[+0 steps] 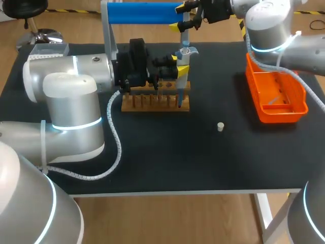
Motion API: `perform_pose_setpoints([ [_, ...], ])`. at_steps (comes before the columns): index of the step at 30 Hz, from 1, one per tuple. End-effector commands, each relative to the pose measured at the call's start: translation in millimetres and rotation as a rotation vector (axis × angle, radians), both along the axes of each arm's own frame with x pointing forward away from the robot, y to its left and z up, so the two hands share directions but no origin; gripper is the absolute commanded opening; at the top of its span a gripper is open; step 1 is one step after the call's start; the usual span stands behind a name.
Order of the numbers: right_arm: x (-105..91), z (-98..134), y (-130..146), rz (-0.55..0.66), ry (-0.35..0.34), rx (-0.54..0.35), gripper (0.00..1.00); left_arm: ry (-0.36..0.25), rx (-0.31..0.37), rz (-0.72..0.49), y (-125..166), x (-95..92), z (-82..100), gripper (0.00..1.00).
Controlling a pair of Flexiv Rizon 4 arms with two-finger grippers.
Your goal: Invert the test tube, pick up the pipette, mount the tip to pipette, aspirate from beaker and dispense into the tube, eject the tip, return the pipette, and cap with the stopper.
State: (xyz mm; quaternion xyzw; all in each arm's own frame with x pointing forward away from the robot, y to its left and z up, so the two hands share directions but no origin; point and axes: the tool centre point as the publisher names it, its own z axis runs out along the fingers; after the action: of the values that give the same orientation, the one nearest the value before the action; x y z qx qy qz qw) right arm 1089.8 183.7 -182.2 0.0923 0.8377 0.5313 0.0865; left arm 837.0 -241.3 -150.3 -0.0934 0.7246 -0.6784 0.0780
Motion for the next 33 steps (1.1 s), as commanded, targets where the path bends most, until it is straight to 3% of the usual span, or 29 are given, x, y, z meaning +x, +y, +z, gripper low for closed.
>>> perform_pose_setpoints([
  [1, 1.0, 1, -1, 0.004, 0.004, -0.005, 1.00, -0.001, -0.001, 0.005, -1, -0.8, -0.1, 0.00],
  [22, 1.0, 1, -1, 0.004, 0.004, -0.005, 1.00, -0.001, -0.001, 0.005, -1, -0.8, -0.1, 0.00],
  [27, 1.0, 1, -1, 0.004, 0.004, -0.005, 1.00, 0.008, 0.089, 0.152, 50, 23.0, 1.2, 0.00],
  [33, 1.0, 1, -1, 0.004, 0.004, -0.005, 1.00, 0.015, 0.134, 0.304, 114, 52.3, 8.0, 0.00],
])
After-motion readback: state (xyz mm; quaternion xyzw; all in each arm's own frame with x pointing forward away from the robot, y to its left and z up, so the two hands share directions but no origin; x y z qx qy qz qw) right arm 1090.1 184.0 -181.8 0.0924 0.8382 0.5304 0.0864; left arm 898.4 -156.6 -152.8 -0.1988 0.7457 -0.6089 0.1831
